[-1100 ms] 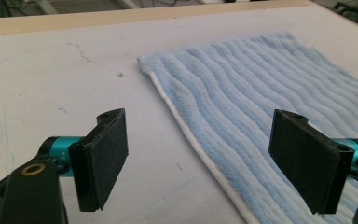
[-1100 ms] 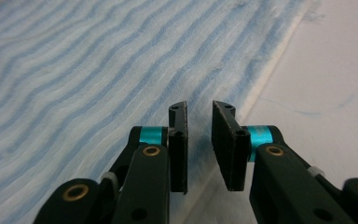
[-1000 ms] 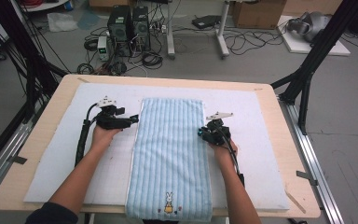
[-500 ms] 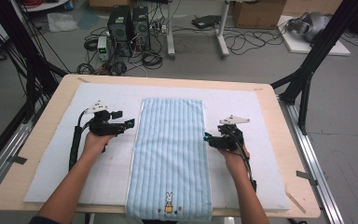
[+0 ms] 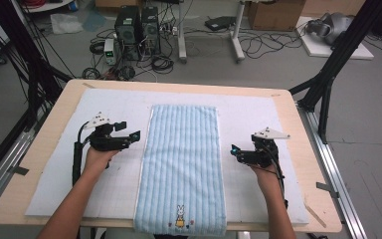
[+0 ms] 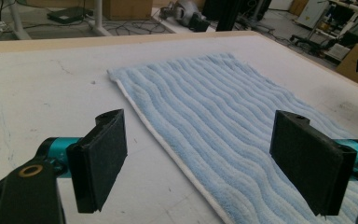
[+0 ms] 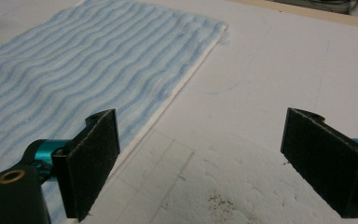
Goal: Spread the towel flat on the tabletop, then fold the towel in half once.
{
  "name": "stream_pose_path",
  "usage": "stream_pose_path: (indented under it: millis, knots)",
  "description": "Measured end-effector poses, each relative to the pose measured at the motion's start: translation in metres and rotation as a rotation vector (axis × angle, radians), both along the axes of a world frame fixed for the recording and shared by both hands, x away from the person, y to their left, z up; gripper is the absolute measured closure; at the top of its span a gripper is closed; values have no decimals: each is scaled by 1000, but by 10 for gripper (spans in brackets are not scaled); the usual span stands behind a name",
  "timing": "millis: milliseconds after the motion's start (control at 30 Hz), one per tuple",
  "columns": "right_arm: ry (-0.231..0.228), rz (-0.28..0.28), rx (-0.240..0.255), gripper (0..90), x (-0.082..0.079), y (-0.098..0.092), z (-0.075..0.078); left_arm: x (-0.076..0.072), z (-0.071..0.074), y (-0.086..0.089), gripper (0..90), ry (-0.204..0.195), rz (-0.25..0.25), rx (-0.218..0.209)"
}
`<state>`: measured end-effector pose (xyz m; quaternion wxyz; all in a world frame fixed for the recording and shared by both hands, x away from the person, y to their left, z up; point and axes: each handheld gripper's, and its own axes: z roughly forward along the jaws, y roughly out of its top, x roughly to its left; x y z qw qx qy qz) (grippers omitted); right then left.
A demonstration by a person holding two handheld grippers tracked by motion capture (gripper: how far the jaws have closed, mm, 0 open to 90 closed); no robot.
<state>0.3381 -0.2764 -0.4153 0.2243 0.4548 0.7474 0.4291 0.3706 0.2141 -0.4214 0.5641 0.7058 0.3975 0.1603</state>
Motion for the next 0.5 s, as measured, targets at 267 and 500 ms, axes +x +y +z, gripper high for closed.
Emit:
stream_pose_path:
  millis: [267, 500]
  knots:
    - [-6, -10, -3, 107, -3, -2, 1, -5, -3, -3, 193, 17, -5, 12]
    - [0, -10, -1, 106, -2, -2, 0, -3, -4, -4, 192, 25, -7, 10]
